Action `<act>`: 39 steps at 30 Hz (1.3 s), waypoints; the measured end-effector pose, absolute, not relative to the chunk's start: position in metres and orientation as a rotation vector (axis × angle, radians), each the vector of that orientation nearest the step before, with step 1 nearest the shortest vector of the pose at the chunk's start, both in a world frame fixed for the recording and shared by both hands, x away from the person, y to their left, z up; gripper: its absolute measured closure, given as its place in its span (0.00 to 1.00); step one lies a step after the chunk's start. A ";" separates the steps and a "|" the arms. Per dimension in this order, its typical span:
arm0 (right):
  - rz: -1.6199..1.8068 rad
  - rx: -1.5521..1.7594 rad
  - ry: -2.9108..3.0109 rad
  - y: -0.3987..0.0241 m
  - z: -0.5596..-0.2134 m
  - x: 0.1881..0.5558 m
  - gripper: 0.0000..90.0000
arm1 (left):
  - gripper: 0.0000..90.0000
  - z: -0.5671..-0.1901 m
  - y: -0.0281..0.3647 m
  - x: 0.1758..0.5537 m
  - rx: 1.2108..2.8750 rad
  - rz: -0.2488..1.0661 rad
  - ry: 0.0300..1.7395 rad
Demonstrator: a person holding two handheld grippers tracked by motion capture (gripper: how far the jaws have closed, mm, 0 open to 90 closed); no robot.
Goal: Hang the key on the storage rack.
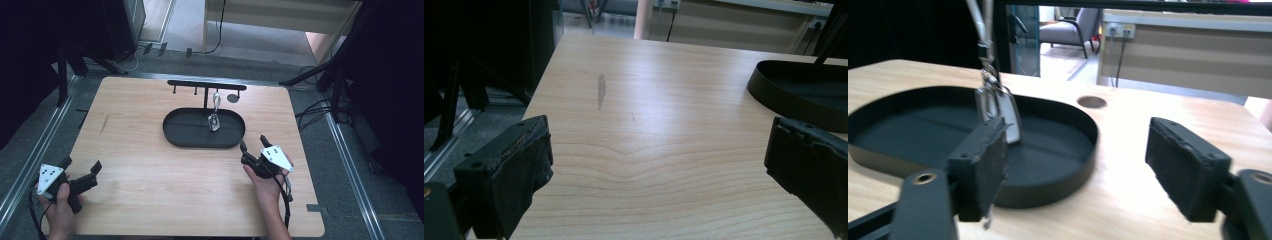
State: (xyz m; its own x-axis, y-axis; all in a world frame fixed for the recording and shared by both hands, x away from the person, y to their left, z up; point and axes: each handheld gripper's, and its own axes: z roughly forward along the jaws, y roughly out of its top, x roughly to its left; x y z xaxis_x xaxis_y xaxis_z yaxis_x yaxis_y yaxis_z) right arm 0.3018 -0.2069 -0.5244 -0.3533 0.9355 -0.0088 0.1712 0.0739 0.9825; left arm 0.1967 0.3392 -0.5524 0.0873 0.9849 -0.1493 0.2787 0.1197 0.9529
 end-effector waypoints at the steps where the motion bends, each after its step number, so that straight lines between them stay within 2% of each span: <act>1: 1.331 1.131 1.636 -0.215 -0.526 0.298 0.20 | 0.00 -0.552 0.339 0.197 1.351 0.885 1.386; 13: 1.301 1.196 1.633 -0.264 -0.533 0.277 0.15 | 0.00 -0.552 0.338 0.197 1.358 0.893 1.385; 39: 1.276 1.287 1.516 -0.351 -0.544 0.221 0.15 | 0.00 -0.552 0.336 0.197 1.365 0.908 1.387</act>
